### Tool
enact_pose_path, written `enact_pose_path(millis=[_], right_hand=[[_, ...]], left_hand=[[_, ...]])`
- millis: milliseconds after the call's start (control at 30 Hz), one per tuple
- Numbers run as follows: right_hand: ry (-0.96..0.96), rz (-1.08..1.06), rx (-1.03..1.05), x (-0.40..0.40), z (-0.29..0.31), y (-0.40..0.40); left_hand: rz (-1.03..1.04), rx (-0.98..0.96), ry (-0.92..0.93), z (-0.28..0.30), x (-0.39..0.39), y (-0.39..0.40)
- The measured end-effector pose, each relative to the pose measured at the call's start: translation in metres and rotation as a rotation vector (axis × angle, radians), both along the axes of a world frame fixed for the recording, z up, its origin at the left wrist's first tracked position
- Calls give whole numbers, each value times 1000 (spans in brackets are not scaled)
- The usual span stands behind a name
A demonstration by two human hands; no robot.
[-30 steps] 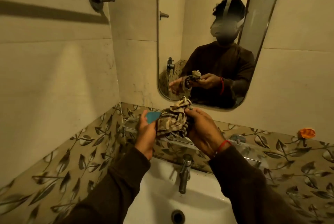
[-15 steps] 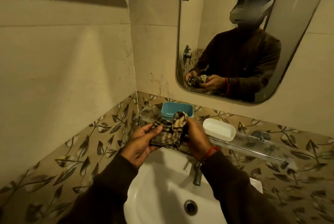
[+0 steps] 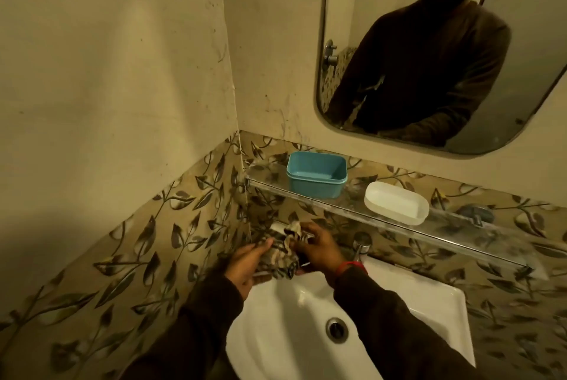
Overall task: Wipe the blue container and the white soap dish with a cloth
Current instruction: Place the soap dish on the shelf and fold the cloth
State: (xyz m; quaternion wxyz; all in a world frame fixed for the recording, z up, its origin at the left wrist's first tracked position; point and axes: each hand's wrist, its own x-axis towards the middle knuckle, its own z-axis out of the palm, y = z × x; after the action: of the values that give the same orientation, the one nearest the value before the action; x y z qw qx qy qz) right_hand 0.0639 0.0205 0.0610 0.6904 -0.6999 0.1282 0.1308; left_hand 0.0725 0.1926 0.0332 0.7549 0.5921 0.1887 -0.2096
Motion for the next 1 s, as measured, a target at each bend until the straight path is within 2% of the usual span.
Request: enact_pose_path(millis=[67, 200, 467, 800, 1000], right_hand=[[72, -14, -42, 6, -24, 2], [156, -105, 48, 22, -59, 3], [134, -300, 71, 67, -93, -3], [121, -307, 0, 104, -117, -3], [122, -352, -5, 115, -127, 2]], left_hand=[[-35, 82, 66, -23, 5, -1], [-48, 50, 157, -45, 29, -8], [-36, 41, 130, -53, 83, -25], [56, 31, 141, -60, 110, -36], [136, 108, 90, -74, 127, -42]])
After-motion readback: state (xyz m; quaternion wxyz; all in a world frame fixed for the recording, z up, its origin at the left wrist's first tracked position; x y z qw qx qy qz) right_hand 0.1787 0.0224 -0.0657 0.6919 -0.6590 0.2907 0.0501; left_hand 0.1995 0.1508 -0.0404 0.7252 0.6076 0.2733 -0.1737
